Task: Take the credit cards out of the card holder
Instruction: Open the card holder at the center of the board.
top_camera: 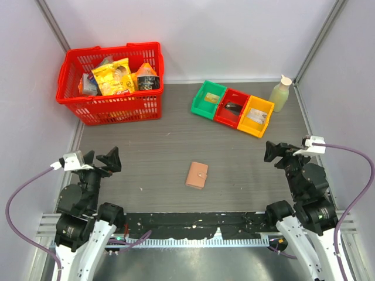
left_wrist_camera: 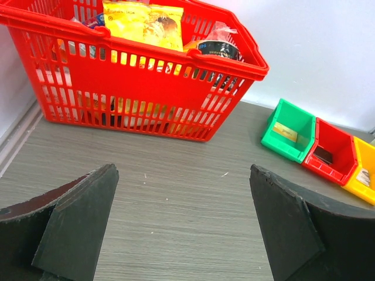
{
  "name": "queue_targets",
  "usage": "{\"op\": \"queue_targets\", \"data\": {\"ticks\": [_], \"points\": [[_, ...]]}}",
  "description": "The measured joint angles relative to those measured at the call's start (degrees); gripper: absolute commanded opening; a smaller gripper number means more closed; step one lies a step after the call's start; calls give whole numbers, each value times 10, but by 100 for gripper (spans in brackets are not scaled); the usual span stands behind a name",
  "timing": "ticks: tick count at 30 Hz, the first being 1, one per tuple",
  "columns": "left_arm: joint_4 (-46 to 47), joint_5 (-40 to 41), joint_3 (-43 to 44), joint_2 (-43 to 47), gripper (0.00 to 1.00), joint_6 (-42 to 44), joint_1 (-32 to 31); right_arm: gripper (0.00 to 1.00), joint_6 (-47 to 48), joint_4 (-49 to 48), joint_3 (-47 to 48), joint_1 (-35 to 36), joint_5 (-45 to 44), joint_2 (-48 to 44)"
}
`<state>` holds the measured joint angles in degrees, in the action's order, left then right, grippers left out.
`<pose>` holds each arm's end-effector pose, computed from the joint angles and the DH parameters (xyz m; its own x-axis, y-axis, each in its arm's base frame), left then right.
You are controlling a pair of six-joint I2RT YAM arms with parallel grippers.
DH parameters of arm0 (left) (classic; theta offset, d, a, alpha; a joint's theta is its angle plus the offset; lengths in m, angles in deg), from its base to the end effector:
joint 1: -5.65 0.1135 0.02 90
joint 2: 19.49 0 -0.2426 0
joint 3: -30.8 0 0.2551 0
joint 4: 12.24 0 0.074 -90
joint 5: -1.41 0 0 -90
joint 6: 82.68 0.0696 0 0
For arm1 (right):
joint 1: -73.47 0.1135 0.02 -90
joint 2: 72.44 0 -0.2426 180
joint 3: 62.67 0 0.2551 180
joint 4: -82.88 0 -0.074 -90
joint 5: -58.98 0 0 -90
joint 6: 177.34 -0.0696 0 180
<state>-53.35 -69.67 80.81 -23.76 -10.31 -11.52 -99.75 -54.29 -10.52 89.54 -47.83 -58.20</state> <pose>0.0979 -0.0066 0.3255 0.0824 -0.3253 -0.9420 -0.0048 0.9451 -0.3268 0.1269 0.0156 0.3179 -0.0779 0.1916 -0.9784 0.0293 0.9814 0.1899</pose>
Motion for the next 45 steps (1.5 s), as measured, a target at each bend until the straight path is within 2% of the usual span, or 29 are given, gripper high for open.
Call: {"op": "queue_targets", "data": {"ticks": [7, 13, 17, 18, 21, 25, 30, 35, 39, 43, 45], "points": [[2, 0, -3, 8, 100, -3, 0, 83, -39, 25, 25, 0, 14, 61], [2, 0, -3, -11, 100, -27, 0, 83, -80, 84, 111, 0, 35, 252], [-6, -5, 2, -83, 100, -63, 0, 83, -103, 84, 145, 0, 64, 362], [-9, -9, 3, -105, 100, -76, 0, 81, -105, 83, 143, 0, 77, 378], [-27, -21, 8, -172, 100, -103, 0, 66, -113, 80, 132, 0, 130, 414], [-47, -57, 22, -265, 100, -125, 0, 64, -117, 60, 131, 9, 206, 478], [-47, -143, 29, -367, 100, -152, 0, 62, -123, 36, 111, 88, 192, 518], [1, -235, 8, -438, 100, -191, -10, 61, -148, 3, 83, 191, 126, 552], [38, -249, 3, -500, 100, -219, -75, 56, -172, -22, 69, 269, 80, 585], [77, -243, 2, -555, 100, -245, -141, 46, -194, -42, 62, 322, 53, 608], [96, -239, 2, -586, 99, -260, -160, 44, -205, -56, 62, 344, 42, 621]]}}
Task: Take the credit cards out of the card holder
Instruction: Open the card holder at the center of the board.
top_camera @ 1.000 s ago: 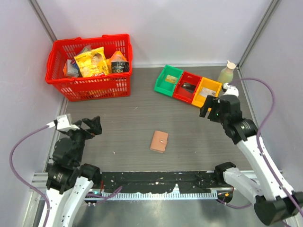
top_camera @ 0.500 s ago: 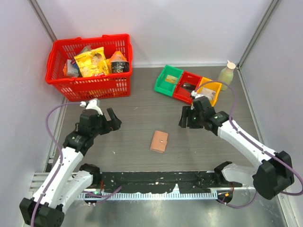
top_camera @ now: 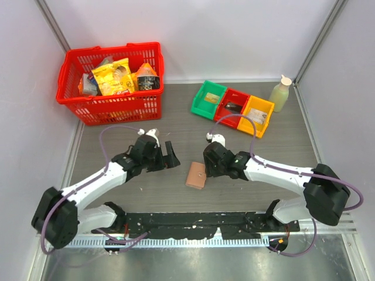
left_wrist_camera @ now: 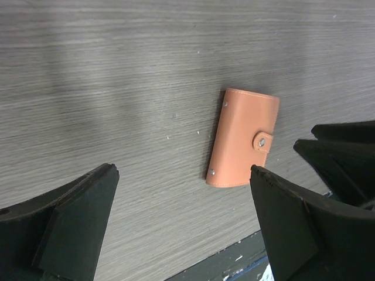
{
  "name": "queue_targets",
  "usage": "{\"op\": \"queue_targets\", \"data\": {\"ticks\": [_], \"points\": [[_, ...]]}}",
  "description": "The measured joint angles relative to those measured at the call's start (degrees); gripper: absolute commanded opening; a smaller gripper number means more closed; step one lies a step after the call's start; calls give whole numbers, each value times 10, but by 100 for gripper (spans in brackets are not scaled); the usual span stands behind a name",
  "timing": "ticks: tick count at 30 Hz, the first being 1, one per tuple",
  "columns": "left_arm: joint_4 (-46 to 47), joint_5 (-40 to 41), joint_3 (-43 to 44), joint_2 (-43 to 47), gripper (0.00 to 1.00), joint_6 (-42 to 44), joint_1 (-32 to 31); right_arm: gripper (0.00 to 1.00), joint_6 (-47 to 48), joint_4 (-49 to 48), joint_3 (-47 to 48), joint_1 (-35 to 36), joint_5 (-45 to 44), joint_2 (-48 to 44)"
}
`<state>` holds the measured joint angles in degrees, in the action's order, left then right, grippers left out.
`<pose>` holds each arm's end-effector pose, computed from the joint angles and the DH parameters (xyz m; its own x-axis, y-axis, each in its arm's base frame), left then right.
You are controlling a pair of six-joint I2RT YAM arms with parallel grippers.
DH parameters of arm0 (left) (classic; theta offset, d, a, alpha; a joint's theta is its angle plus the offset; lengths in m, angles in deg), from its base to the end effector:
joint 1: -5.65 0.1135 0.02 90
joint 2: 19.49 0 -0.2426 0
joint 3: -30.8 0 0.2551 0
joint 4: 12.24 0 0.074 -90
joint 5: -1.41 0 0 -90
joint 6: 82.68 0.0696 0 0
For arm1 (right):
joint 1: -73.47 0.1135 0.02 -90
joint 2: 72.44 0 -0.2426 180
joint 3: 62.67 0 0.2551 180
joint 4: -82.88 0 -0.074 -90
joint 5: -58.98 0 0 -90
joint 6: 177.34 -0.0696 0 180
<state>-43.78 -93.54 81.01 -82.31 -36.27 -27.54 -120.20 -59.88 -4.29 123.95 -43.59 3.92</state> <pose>0.2151 -0.1479 0.1738 -0.8340 -0.2753 -0.4783 0.0306 0.8422 -0.5383 0.1939 0.2113 0.1539 -0.8047 -0.1433 -0.5761 -0.2825 0.9459 0.1594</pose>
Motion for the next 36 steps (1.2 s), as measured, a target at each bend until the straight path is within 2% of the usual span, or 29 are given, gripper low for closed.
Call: {"op": "queue_targets", "data": {"ticks": [9, 23, 30, 36], "points": [[72, 17, 20, -182, 84, -55, -104, 41, -46, -31, -1, 61, -8, 51], [170, 13, 37, -245, 66, -96, -126, 41, -60, -71, -10, 60, -8, 81], [212, 8, 36, -269, 46, -118, -135, 41, -51, -82, -10, 60, -10, 89], [247, 36, 0, -260, 13, -147, -134, 41, -21, -85, -2, 49, -10, 96]]}}
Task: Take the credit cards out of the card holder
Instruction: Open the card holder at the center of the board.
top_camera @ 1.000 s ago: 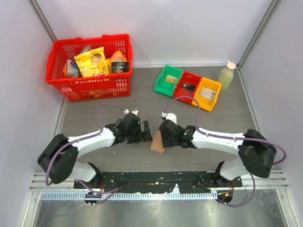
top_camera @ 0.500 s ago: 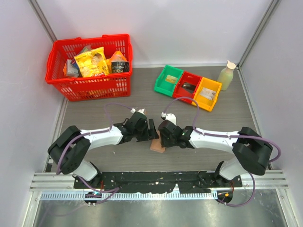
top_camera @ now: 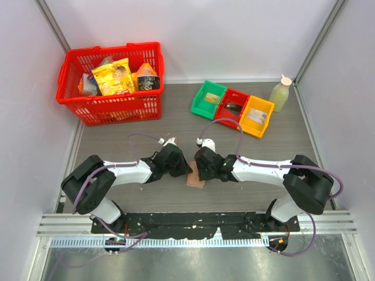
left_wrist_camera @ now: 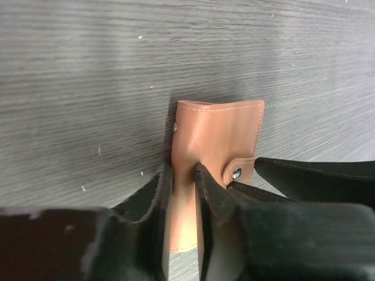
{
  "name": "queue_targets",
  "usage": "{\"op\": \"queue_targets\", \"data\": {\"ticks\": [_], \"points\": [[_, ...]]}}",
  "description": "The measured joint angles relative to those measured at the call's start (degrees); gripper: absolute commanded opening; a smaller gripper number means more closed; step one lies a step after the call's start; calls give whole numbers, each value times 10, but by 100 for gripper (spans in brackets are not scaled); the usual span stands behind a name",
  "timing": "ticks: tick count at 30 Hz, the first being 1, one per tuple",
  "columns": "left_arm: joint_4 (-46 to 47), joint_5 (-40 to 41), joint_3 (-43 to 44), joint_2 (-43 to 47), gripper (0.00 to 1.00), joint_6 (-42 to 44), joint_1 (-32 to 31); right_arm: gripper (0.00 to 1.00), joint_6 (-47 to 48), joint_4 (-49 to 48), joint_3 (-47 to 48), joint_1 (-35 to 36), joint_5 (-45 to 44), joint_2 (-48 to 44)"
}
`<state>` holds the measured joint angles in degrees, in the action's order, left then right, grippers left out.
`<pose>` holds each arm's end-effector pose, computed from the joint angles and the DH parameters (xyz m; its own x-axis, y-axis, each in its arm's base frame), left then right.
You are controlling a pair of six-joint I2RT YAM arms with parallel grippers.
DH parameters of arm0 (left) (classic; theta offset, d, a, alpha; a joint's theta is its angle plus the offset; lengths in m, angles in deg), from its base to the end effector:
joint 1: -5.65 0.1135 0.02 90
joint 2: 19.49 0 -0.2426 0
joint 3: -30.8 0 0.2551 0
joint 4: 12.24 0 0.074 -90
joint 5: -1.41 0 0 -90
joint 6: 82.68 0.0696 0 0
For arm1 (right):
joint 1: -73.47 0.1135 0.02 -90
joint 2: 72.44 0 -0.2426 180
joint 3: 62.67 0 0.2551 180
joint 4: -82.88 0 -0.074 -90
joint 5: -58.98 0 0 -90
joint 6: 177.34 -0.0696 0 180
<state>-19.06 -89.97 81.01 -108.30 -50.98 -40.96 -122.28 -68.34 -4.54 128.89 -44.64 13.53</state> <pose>0.2152 -0.2301 0.0946 -0.8851 -0.3019 -0.3542 -0.0285 0.7948 -0.6062 0.1874 0.2430 0.1181 -0.8047 -0.1866 -0.5636 -0.3242 0.9334 0.1539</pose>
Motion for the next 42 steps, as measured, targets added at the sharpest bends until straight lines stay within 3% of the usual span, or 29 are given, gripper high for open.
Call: {"op": "queue_targets", "data": {"ticks": [3, 10, 15, 17, 19, 25, 30, 42], "points": [[23, 16, -28, 17, 0, -28, -2, 42, 24, 1, 14, -5, 0, 11], [54, 49, -72, 56, 0, -82, -6, 45, 63, -6, 38, -9, -3, 6], [68, 86, -113, 91, 0, -125, -15, 45, 89, -57, -8, -9, -2, -90], [68, 107, -119, 99, 0, -138, -22, 65, 102, -94, -45, -9, -3, -154], [69, 128, -120, 104, 0, -149, -33, 65, 109, -115, -65, -9, -9, -191], [73, 180, -120, 107, 0, -170, -61, 52, 128, -99, -40, -9, -8, -156], [76, 199, -120, 104, 0, -179, -69, 49, 118, -63, 3, -9, 7, -58], [81, 209, -114, 88, 0, -181, -77, 39, 79, 0, 97, -8, 35, 53]]}}
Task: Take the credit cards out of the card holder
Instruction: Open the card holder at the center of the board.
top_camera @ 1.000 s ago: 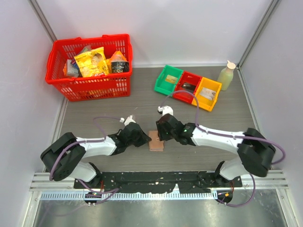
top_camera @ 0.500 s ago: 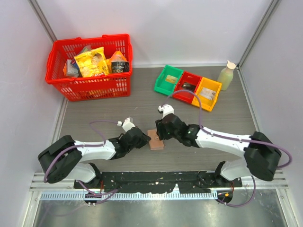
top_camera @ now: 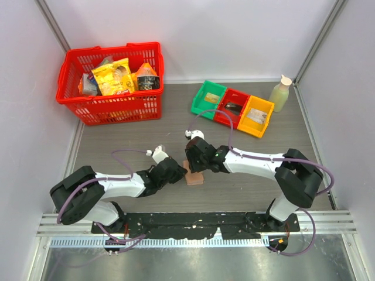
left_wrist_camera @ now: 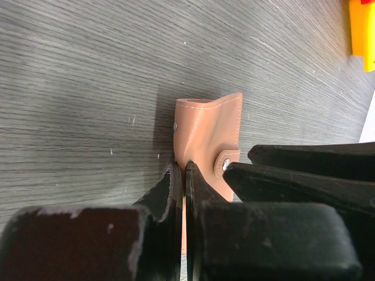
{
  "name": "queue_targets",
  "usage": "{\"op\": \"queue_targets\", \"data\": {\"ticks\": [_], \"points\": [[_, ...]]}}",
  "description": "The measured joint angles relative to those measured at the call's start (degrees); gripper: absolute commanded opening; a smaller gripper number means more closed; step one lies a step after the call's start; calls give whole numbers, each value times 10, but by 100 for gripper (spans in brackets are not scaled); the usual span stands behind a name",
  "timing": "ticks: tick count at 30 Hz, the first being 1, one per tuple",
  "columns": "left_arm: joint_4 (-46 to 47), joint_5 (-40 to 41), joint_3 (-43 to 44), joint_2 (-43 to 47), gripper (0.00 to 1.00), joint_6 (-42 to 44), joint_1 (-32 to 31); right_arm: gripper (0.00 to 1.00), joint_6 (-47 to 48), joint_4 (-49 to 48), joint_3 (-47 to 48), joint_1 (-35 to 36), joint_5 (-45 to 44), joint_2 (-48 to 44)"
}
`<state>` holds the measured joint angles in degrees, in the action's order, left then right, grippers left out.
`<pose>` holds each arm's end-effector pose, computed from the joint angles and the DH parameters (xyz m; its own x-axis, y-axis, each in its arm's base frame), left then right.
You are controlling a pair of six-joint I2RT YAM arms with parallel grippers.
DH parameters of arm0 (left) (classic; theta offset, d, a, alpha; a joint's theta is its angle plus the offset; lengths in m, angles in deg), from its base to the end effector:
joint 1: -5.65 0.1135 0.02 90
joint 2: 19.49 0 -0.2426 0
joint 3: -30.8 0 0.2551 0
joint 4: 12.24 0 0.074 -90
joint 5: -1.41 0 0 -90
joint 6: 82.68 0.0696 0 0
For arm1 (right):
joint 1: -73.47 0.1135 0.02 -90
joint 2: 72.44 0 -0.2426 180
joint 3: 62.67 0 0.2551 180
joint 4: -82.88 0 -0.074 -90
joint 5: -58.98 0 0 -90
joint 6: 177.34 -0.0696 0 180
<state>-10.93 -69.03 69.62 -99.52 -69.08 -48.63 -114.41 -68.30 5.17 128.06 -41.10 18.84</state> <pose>0.1806 -0.2113 0.0948 -0.6859 -0.6149 -0.3891 -0.2194 0.6846 -0.6952 0.2108 0.2755 0.1419 -0.7449 -0.2746 -0.6080 -0.4507 0.8790 0.1553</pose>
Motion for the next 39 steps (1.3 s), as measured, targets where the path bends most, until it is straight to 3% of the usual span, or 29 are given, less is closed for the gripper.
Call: {"op": "queue_targets", "data": {"ticks": [14, 20, 31, 39], "points": [[-5, 5, 2, -1, 0, 1, -4, 35, -16, 55, 60, 0, 6, 71], [-10, 11, 2, 2, 0, 3, -5, 26, -19, 63, 63, 1, -5, 73], [-37, 19, 1, 29, 0, 6, -6, 1, -28, 58, 60, 5, -21, 68], [-49, 28, 0, 40, 0, 12, -8, 1, -31, 45, 16, -3, -17, 26]]}}
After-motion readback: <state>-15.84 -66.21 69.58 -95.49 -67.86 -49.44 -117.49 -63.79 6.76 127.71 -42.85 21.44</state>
